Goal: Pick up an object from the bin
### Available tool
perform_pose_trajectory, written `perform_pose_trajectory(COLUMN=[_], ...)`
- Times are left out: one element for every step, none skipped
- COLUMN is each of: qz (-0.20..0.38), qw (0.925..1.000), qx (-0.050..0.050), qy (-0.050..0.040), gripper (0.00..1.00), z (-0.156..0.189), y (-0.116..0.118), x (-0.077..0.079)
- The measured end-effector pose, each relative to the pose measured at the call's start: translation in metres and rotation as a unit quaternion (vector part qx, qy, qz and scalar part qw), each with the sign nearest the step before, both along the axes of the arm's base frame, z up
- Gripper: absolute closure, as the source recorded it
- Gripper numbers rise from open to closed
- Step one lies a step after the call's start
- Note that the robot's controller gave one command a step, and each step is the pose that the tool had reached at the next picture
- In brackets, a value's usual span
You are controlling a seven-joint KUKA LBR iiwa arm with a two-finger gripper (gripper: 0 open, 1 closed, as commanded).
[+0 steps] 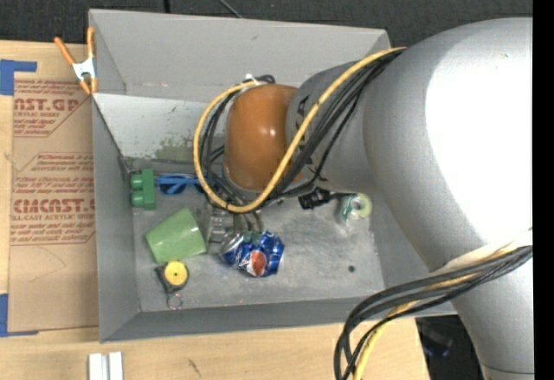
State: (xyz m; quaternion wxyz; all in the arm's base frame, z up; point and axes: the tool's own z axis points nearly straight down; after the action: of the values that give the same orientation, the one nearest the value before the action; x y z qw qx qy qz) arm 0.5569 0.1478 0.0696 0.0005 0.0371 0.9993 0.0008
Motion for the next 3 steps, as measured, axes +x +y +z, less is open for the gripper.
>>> perform_pose_trajectory(qz=[0.127, 0.469, 0.468], qw=[0.9919, 0.8831, 0.8836], qx=[-0.001, 0.000, 0.000], qy=[-0.0035, 0.0008, -0.0006], gripper=[1.00, 1.00, 0.00], z=[0.080, -0.001, 0.000], y=[-0.029, -0.031, -0.031], x=[0.029, -0.008, -0.007])
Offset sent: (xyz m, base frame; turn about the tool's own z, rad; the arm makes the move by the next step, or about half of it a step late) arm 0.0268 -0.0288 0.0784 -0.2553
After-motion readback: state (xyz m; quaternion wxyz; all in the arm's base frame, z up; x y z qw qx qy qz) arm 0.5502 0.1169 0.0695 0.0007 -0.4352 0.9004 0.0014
